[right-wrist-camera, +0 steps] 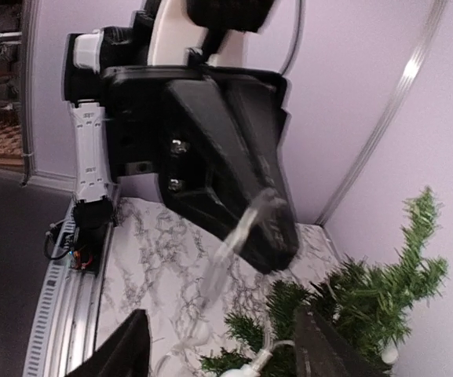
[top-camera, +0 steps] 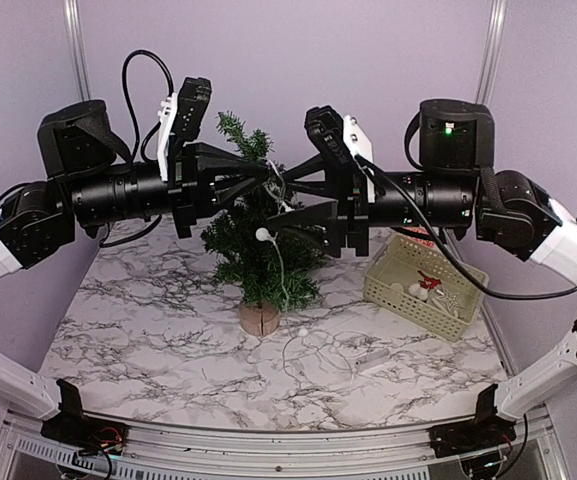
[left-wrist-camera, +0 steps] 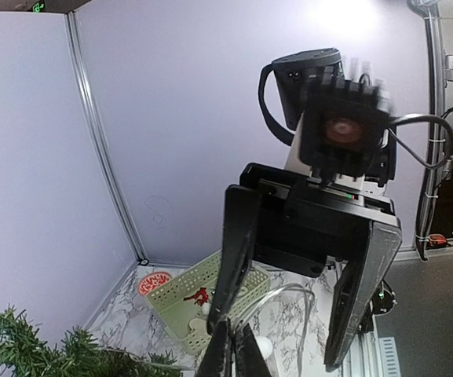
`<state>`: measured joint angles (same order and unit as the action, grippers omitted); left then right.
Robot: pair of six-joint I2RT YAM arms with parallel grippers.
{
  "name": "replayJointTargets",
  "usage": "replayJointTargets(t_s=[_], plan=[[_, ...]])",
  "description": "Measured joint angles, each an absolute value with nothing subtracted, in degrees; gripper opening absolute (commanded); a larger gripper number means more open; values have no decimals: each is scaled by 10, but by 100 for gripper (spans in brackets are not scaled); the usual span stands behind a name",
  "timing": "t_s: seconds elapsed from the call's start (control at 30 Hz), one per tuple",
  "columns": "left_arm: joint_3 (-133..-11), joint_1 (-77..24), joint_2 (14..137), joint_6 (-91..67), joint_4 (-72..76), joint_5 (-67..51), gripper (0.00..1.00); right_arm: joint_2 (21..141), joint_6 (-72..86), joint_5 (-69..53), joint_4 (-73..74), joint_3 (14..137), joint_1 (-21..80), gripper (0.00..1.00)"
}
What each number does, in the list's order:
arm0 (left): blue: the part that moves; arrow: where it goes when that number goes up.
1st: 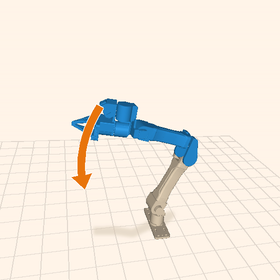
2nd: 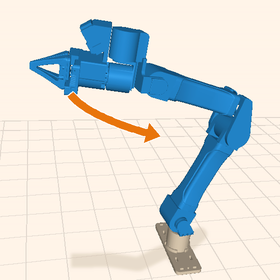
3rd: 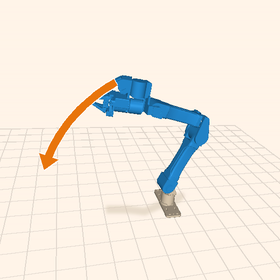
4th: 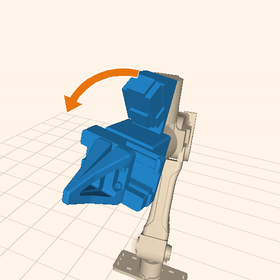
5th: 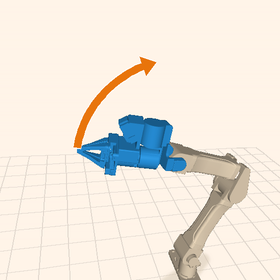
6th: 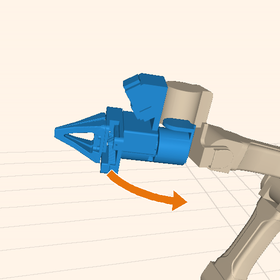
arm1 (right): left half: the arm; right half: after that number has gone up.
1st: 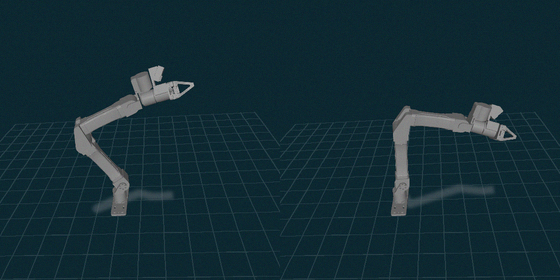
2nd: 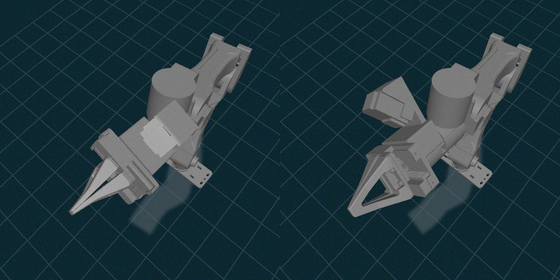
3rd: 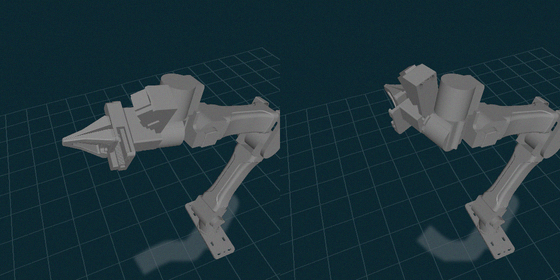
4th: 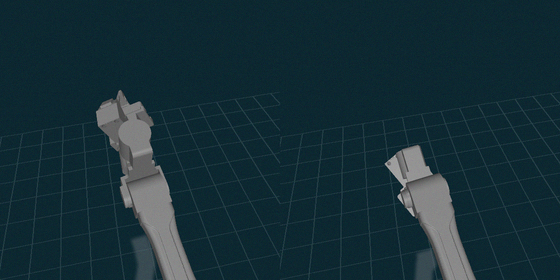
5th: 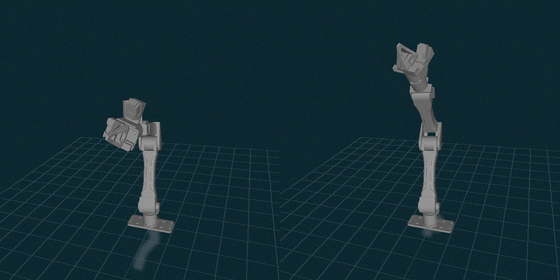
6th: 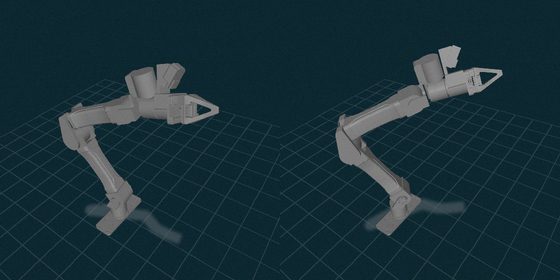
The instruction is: Decorate the small christmas tree
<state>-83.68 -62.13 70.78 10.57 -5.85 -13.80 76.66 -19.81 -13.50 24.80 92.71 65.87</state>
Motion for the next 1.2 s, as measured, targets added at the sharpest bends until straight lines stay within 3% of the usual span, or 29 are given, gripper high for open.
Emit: replayJointTargets(t_s=[0.07,0.17,0.57,0.77,1.2], plan=[[-822,-622,697,97,-58,-131,0,745,-177,-131,224,887,646,90],[-805,-622,685,82,-57,-119,0,693,-145,-125,186,814,614,91],[-778,-607,667,15,-22,-59,0,505,-39,-87,2,385,576,74],[-778,-602,667,-12,-15,-43,0,557,-3,-90,-93,273,585,72],[-765,-598,666,-34,-2,-14,0,797,17,-144,-314,264,630,67]])
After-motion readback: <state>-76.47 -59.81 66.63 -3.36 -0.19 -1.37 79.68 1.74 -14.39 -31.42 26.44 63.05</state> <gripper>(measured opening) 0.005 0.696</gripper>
